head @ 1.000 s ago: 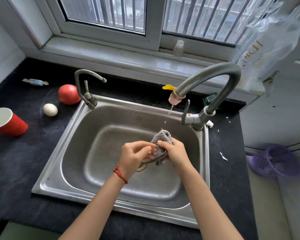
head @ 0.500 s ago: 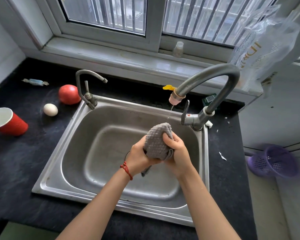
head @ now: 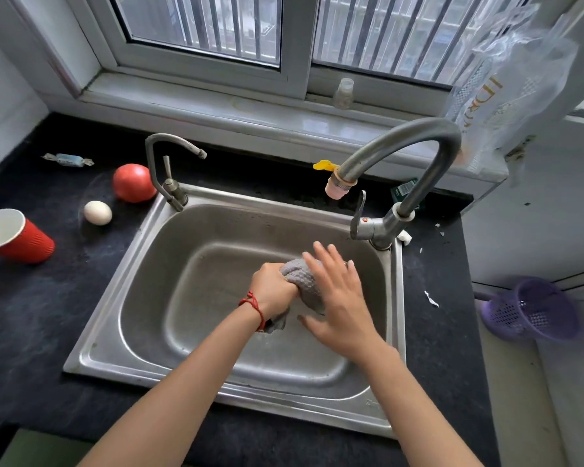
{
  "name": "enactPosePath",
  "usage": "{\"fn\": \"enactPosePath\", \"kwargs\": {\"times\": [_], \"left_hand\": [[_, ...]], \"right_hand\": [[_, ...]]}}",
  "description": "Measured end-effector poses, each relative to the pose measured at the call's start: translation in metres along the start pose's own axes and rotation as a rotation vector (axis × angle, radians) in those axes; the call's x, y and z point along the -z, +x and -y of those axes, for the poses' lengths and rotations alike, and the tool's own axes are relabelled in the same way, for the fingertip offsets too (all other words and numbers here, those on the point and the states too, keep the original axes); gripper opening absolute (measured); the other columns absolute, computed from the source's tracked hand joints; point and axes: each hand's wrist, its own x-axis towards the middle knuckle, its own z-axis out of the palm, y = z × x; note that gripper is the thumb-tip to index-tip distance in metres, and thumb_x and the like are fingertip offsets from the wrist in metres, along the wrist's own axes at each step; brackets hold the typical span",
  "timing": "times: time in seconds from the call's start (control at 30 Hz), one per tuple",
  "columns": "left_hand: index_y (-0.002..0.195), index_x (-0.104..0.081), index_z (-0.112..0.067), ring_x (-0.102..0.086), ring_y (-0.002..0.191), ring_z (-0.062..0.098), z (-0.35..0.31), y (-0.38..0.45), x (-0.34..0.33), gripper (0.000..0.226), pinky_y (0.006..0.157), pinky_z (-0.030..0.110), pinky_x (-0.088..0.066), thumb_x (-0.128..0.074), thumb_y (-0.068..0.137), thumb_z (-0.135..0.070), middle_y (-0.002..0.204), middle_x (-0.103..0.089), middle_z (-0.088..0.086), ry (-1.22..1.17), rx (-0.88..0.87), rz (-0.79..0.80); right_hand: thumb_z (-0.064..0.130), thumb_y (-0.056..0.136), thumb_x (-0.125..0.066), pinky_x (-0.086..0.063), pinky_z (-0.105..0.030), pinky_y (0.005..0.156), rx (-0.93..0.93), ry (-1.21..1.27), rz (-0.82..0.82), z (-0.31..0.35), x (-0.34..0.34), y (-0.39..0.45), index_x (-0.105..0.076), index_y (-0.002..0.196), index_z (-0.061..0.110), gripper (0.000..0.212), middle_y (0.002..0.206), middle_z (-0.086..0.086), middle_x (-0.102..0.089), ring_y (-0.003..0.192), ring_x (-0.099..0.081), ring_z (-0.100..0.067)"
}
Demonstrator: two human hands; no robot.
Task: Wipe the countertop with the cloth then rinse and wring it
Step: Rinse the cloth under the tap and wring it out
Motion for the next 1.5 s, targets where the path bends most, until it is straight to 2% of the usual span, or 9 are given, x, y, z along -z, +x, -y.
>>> {"fn": "enactPosePath", "kwargs": {"times": [0.13,0.2,0.3,0.47,0.67,0.87,1.1,1.27,1.5], "left_hand": [[0.055,-0.058,-0.013,-0.053,0.059,0.023,-0.008,0.005,0.008,0.012,0.058,0.032,-0.044,-0.062,0.055,-0.002,0.059,-0.057,0.007,0.106,0.022,0.442],[0.058,-0.055,-0.014,-0.052,0.058,0.023,-0.009,0.007,0.01,0.015,0.054,0.026,-0.041,-0.067,0.058,-0.005,0.059,-0.055,0.005,0.276,0.005,0.537],[0.058,-0.05,-0.017,-0.055,0.063,0.025,-0.008,0.007,0.007,0.013,0.052,0.024,-0.04,-0.062,0.063,-0.017,0.058,-0.054,0.001,0.584,-0.073,0.412],[0.078,-0.061,-0.018,-0.064,0.087,0.035,0.002,0.003,-0.004,0.012,0.064,0.028,-0.04,-0.053,0.071,-0.022,0.091,-0.069,0.013,0.814,-0.232,0.166],[0.1,-0.059,-0.016,-0.063,0.096,0.033,0.016,0.006,-0.013,0.023,0.071,0.034,-0.045,-0.05,0.081,-0.026,0.103,-0.069,0.009,1.014,-0.402,0.113],[0.102,-0.056,-0.013,-0.064,0.074,0.03,0.029,-0.008,-0.017,0.026,0.049,0.031,-0.039,-0.043,0.08,-0.018,0.089,-0.061,0.009,1.042,-0.793,-0.029],[0.067,-0.056,-0.019,-0.058,0.059,0.027,0.034,-0.005,0.0,0.015,0.059,0.03,-0.045,-0.066,0.073,-0.027,0.062,-0.062,0.006,0.156,0.051,0.176],[0.076,-0.052,-0.016,-0.057,0.041,0.014,0.026,-0.002,0.021,0.024,0.038,0.015,-0.039,-0.052,0.082,-0.039,0.049,-0.058,-0.001,-0.48,0.475,0.856],[0.084,-0.053,-0.016,-0.051,0.041,0.011,0.019,-0.009,0.032,0.035,0.038,0.015,-0.039,-0.051,0.079,-0.051,0.048,-0.054,-0.006,-0.315,0.41,1.256]], "right_hand": [[0.019,0.06,-0.077,-0.032,-0.065,0.1,0.117,-0.363,-0.127,0.0,-0.013,0.006,-0.044,0.124,0.004,0.073,0.11,-0.017,-0.066,0.109,-0.061,-0.034],[0.011,0.054,-0.081,-0.057,-0.047,0.075,0.181,-0.368,-0.247,-0.007,-0.011,0.012,-0.064,0.098,0.002,0.048,0.076,-0.011,-0.067,0.069,-0.066,-0.028],[0.009,0.042,-0.083,-0.038,-0.022,0.035,0.156,-0.432,-0.145,-0.01,-0.009,0.024,-0.062,0.063,0.009,0.03,0.054,-0.005,-0.059,0.043,-0.057,-0.024],[0.022,0.074,-0.059,-0.043,-0.035,0.066,-0.1,-0.271,0.323,-0.014,-0.011,0.041,-0.06,0.093,0.01,0.023,0.096,-0.015,-0.069,0.087,-0.062,-0.037],[0.019,0.064,-0.061,-0.042,-0.021,0.041,-0.43,0.068,0.634,-0.021,-0.015,0.053,-0.055,0.056,0.011,0.013,0.052,-0.005,-0.056,0.045,-0.056,-0.022],[0.021,0.063,-0.072,-0.048,-0.031,0.068,-0.494,0.311,0.969,-0.036,-0.003,0.051,-0.067,0.072,0.025,0.011,0.077,0.0,-0.063,0.069,-0.058,-0.016],[0.025,0.07,-0.073,-0.038,-0.042,0.104,-0.152,0.03,0.15,-0.037,-0.008,0.027,-0.048,0.128,0.02,0.063,0.131,-0.007,-0.054,0.124,-0.046,-0.023],[0.017,0.064,-0.068,-0.018,-0.044,0.113,0.219,-0.325,-0.094,-0.034,-0.031,-0.02,-0.037,0.135,0.015,0.077,0.141,-0.011,-0.046,0.137,-0.03,-0.028],[0.029,0.074,-0.069,-0.054,-0.034,0.06,0.439,-0.175,-0.324,-0.023,-0.021,0.007,-0.062,0.081,0.009,0.023,0.063,-0.008,-0.058,0.057,-0.056,-0.025]]}}
